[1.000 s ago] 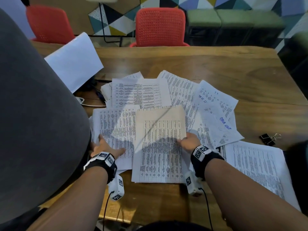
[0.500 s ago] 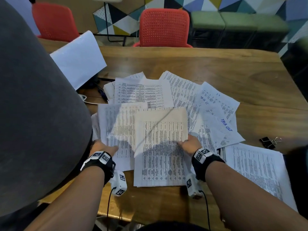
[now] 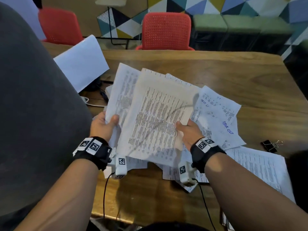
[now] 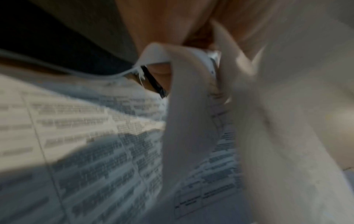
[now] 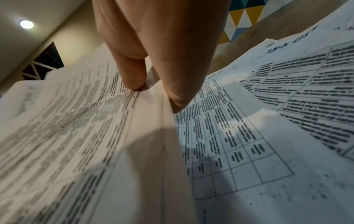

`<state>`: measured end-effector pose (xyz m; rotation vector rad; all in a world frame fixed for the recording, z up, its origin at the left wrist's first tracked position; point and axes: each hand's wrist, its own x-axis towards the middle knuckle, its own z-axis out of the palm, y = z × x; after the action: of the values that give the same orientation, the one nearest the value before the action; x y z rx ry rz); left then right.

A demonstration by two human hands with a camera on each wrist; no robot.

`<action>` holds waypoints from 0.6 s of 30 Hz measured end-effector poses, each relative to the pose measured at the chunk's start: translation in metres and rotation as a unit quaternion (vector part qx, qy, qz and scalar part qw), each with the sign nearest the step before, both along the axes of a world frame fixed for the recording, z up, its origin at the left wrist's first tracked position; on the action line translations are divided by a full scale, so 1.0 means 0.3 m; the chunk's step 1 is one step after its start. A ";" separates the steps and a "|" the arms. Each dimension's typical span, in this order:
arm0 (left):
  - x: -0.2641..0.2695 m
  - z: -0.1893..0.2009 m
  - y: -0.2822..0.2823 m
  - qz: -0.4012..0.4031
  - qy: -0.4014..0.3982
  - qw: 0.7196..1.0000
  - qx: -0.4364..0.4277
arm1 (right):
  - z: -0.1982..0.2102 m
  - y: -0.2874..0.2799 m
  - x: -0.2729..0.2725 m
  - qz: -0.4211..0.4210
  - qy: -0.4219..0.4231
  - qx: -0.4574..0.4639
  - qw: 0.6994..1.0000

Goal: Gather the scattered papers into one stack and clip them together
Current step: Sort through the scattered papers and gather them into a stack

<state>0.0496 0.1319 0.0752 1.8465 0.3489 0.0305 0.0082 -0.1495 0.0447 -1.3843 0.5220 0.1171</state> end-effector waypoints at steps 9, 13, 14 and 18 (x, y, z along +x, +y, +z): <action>0.047 -0.170 -0.198 -0.080 0.201 0.975 -0.057 | -0.063 -0.113 -0.009 -0.034 0.093 -0.233 0.968; 0.145 -0.241 -0.147 -0.039 0.264 0.940 0.212 | -0.117 -0.205 -0.052 -0.012 0.158 -0.327 0.932; 0.158 -0.240 -0.136 -0.035 0.287 0.918 0.271 | -0.134 -0.217 -0.064 0.003 0.170 -0.343 0.924; 0.156 -0.262 -0.096 -0.014 0.330 0.877 0.350 | -0.178 -0.229 -0.099 -0.005 0.176 -0.321 0.930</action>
<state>0.0965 0.1032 -0.0033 2.5517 0.8705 -0.5791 -0.0215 -0.2181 -0.0086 -2.0168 0.9221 0.1997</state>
